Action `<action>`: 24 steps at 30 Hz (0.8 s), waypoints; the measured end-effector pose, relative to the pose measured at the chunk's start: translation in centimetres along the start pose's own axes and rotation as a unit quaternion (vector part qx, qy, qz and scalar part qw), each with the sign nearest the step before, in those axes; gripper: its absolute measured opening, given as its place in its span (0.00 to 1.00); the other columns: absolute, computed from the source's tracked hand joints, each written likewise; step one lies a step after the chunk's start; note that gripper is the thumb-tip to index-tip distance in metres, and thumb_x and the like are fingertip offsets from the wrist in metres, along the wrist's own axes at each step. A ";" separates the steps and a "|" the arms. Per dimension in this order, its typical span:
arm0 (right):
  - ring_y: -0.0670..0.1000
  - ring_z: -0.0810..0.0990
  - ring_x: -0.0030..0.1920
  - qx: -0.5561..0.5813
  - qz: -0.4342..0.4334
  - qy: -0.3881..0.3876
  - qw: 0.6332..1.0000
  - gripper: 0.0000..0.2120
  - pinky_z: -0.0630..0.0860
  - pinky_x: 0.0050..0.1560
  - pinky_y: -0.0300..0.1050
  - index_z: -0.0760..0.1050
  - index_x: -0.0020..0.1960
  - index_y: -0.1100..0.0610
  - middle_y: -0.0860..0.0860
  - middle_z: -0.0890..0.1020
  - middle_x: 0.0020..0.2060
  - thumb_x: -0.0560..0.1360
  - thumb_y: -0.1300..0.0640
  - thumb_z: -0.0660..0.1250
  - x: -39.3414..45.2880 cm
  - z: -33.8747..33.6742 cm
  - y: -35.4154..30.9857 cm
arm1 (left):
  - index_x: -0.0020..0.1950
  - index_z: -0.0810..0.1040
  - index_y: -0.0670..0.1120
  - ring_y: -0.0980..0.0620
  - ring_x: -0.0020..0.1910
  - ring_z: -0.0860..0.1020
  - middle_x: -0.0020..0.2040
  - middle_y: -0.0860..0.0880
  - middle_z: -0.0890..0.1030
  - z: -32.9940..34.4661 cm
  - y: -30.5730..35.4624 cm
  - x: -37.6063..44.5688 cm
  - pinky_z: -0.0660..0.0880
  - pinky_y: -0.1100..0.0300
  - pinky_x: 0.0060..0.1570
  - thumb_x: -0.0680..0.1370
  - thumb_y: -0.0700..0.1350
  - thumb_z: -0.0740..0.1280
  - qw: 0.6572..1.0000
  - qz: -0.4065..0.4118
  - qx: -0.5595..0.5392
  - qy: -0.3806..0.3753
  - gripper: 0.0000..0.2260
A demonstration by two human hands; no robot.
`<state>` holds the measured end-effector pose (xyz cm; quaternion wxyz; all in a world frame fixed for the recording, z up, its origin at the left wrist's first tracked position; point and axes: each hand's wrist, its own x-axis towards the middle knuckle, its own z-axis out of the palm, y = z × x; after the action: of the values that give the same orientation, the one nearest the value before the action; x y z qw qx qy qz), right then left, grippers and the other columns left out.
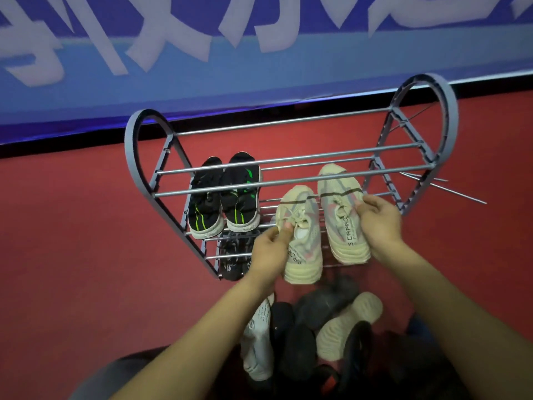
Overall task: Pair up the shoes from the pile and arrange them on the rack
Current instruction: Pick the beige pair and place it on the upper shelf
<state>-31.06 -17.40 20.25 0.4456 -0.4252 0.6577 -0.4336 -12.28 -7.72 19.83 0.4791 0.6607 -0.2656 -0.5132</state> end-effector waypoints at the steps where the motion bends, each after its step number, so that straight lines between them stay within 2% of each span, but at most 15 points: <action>1: 0.54 0.83 0.55 -0.002 -0.016 -0.005 1.000 0.17 0.77 0.58 0.46 0.78 0.64 0.59 0.54 0.84 0.55 0.78 0.53 0.68 0.8 0.4 -0.5 | 0.65 0.79 0.44 0.46 0.56 0.84 0.57 0.45 0.85 0.0 0.4 1.4 0.79 0.45 0.61 0.70 0.69 0.71 1.000 0.009 0.011 0.003 0.35; 2: 0.55 0.83 0.54 -0.019 -0.030 -0.016 0.999 0.16 0.76 0.56 0.45 0.79 0.62 0.58 0.53 0.85 0.54 0.78 0.51 0.68 1.5 0.9 -1.1 | 0.66 0.78 0.45 0.47 0.57 0.83 0.57 0.47 0.85 0.0 1.1 2.8 0.78 0.46 0.62 0.69 0.71 0.69 0.999 0.031 0.037 0.011 0.36; 3: 0.54 0.82 0.55 -0.050 -0.043 -0.037 0.997 0.18 0.75 0.55 0.44 0.79 0.63 0.56 0.53 0.84 0.54 0.77 0.49 0.68 2.2 1.3 -1.5 | 0.66 0.77 0.45 0.48 0.57 0.82 0.57 0.48 0.84 0.2 2.2 3.8 0.77 0.48 0.61 0.73 0.69 0.67 0.995 0.063 0.069 0.025 0.33; 5: 0.55 0.78 0.62 -0.157 -0.059 -0.086 0.982 0.28 0.74 0.62 0.47 0.76 0.68 0.54 0.53 0.80 0.62 0.72 0.41 0.70 3.0 1.9 -1.7 | 0.66 0.75 0.41 0.43 0.57 0.81 0.56 0.45 0.82 0.5 4.2 5.4 0.76 0.52 0.57 0.81 0.58 0.61 0.977 0.110 0.168 0.068 0.23; 7: 0.57 0.73 0.68 -0.246 -0.066 -0.112 0.961 0.40 0.71 0.69 0.51 0.71 0.71 0.55 0.55 0.73 0.68 0.66 0.34 0.71 2.7 1.9 -1.0 | 0.63 0.74 0.38 0.37 0.55 0.79 0.54 0.38 0.81 0.7 4.8 6.3 0.75 0.50 0.54 0.81 0.57 0.57 0.943 0.139 0.285 0.098 0.23; 9: 0.58 0.70 0.70 -0.299 -0.078 -0.134 0.942 0.46 0.70 0.70 0.53 0.65 0.74 0.55 0.55 0.69 0.70 0.64 0.32 0.72 2.3 2.0 -0.3 | 0.68 0.71 0.41 0.35 0.58 0.77 0.58 0.36 0.79 0.6 4.0 6.4 0.74 0.45 0.58 0.76 0.65 0.57 0.895 0.161 0.411 0.059 0.32; 10: 0.59 0.67 0.71 -0.324 -0.087 -0.150 0.930 0.49 0.69 0.71 0.54 0.61 0.76 0.54 0.55 0.66 0.72 0.63 0.33 0.74 2.2 2.1 -0.1 | 0.72 0.68 0.44 0.36 0.62 0.74 0.63 0.37 0.76 0.5 3.1 6.2 0.73 0.43 0.62 0.74 0.67 0.60 0.864 0.159 0.477 0.023 0.36; 12: 0.62 0.63 0.74 -0.396 -0.095 -0.170 0.897 0.52 0.67 0.72 0.58 0.55 0.78 0.51 0.54 0.59 0.76 0.63 0.36 0.77 2.3 2.1 0.1 | 0.76 0.63 0.48 0.39 0.70 0.67 0.72 0.42 0.68 -0.1 1.0 5.9 0.68 0.45 0.69 0.72 0.65 0.68 0.791 0.185 0.582 -0.015 0.38; 14: 0.65 0.64 0.72 -0.465 -0.098 -0.175 0.862 0.48 0.69 0.70 0.59 0.58 0.76 0.51 0.54 0.55 0.77 0.64 0.41 0.78 2.6 2.2 0.3 | 0.76 0.64 0.49 0.41 0.70 0.65 0.73 0.44 0.66 -0.8 -0.3 6.0 0.67 0.49 0.69 0.72 0.57 0.73 0.750 0.251 0.612 0.011 0.36; 16: 0.65 0.69 0.68 -0.482 -0.117 -0.153 0.855 0.41 0.72 0.66 0.57 0.64 0.72 0.52 0.56 0.58 0.75 0.65 0.45 0.78 2.8 2.2 0.8 | 0.75 0.66 0.49 0.41 0.68 0.66 0.72 0.44 0.67 -1.2 -0.6 6.4 0.70 0.49 0.66 0.73 0.52 0.74 0.744 0.277 0.607 0.031 0.33; 19: 0.63 0.75 0.62 -0.426 -0.151 -0.120 0.884 0.34 0.76 0.61 0.55 0.71 0.65 0.53 0.56 0.68 0.67 0.65 0.45 0.79 2.1 3.2 0.7 | 0.72 0.70 0.51 0.43 0.64 0.68 0.66 0.46 0.69 -1.0 -0.5 6.8 0.76 0.49 0.58 0.71 0.49 0.75 0.767 0.268 0.581 0.040 0.31; 21: 0.61 0.77 0.59 -0.402 -0.175 -0.113 0.892 0.31 0.77 0.58 0.54 0.72 0.63 0.54 0.55 0.73 0.62 0.66 0.42 0.77 1.0 4.8 0.1 | 0.69 0.73 0.50 0.43 0.61 0.69 0.62 0.46 0.70 -0.4 -0.5 6.5 0.77 0.50 0.53 0.70 0.49 0.76 0.776 0.279 0.563 0.057 0.28; 24: 0.61 0.76 0.61 -0.395 -0.184 -0.128 0.891 0.31 0.76 0.59 0.55 0.70 0.65 0.54 0.55 0.74 0.62 0.68 0.43 0.77 0.0 7.0 -0.2 | 0.63 0.76 0.48 0.43 0.59 0.70 0.60 0.46 0.70 -0.1 -0.6 6.4 0.78 0.49 0.49 0.69 0.47 0.76 0.767 0.282 0.570 0.081 0.23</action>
<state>-24.36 -18.76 18.81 0.2337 -0.7315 0.6218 -0.1537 -10.12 -12.77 16.57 0.1575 0.7469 -0.6438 -0.0533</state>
